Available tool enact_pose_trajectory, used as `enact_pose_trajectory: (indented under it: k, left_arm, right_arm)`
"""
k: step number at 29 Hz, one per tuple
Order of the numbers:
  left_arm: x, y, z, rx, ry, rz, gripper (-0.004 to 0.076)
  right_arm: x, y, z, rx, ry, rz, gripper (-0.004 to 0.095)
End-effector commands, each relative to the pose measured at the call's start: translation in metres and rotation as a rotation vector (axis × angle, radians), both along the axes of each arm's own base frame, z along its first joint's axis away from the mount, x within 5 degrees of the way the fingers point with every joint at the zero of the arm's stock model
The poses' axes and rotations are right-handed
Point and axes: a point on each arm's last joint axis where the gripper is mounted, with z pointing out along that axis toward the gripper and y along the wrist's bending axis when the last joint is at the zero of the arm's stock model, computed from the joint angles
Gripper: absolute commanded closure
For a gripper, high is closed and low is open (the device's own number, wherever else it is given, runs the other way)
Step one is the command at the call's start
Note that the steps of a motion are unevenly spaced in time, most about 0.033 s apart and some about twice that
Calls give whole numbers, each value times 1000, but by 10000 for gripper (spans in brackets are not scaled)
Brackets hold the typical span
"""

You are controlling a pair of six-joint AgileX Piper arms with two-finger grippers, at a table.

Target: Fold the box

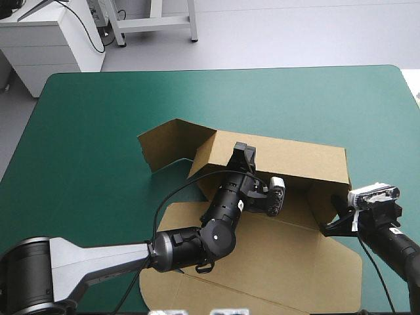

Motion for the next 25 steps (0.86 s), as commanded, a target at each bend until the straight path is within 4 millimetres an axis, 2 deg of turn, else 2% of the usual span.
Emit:
enact_pose_trajectory:
  k: [1,4,8,11,18,25]
  left_arm:
    - [-2,3,19,-66,-22,20,701]
    - [-2,3,19,-66,-22,20,603]
    - [-2,3,19,-66,-22,20,412]
    - [-3,3,19,-66,-24,16,304]
    - [-14,0,23,-75,-41,7,303]
    - [-24,9,47,-138,-73,8,303]
  right_arm:
    - [6,-6,17,2,-92,-73,907]
    - [11,-11,21,-11,-66,-98,907]
    - [22,-16,26,-9,-30,-111,907]
    - [33,-20,24,5,20,-114,907]
    - [54,-27,16,28,104,-106,907]
    - [67,-31,15,43,133,-109,907]
